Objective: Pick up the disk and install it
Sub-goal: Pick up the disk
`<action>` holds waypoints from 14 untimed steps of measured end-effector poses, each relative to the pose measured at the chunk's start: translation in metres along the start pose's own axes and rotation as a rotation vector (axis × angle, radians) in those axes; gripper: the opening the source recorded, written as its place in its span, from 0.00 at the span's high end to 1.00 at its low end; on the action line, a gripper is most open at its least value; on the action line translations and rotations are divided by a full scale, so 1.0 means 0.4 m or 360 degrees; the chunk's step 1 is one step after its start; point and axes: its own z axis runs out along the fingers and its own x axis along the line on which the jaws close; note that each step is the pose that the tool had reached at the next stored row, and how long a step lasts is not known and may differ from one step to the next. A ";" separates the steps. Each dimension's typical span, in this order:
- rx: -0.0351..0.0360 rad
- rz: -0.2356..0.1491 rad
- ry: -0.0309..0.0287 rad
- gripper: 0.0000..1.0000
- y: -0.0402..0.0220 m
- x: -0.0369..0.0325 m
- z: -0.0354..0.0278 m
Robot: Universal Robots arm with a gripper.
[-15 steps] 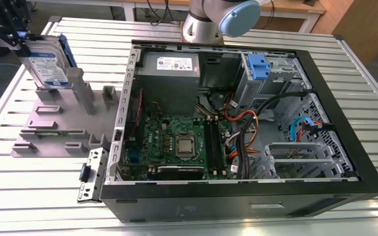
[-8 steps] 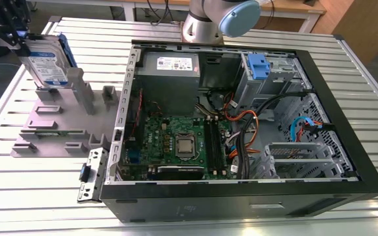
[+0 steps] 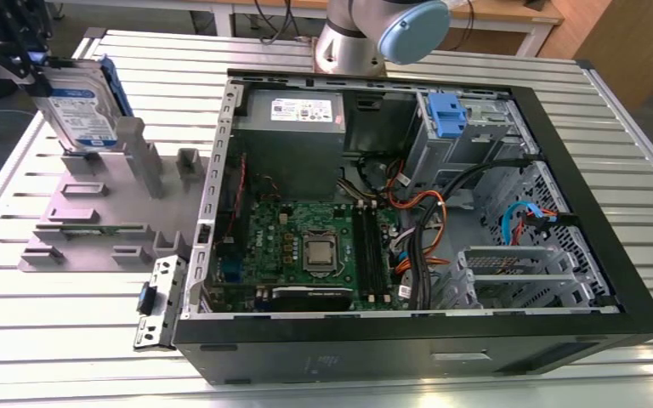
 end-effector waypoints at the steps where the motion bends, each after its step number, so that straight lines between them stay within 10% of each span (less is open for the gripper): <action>1: 0.0000 0.0000 -0.00001 0.63 0.000 0.000 -0.001; 14: 0.0000 0.0000 0.00012 0.63 0.000 0.000 -0.008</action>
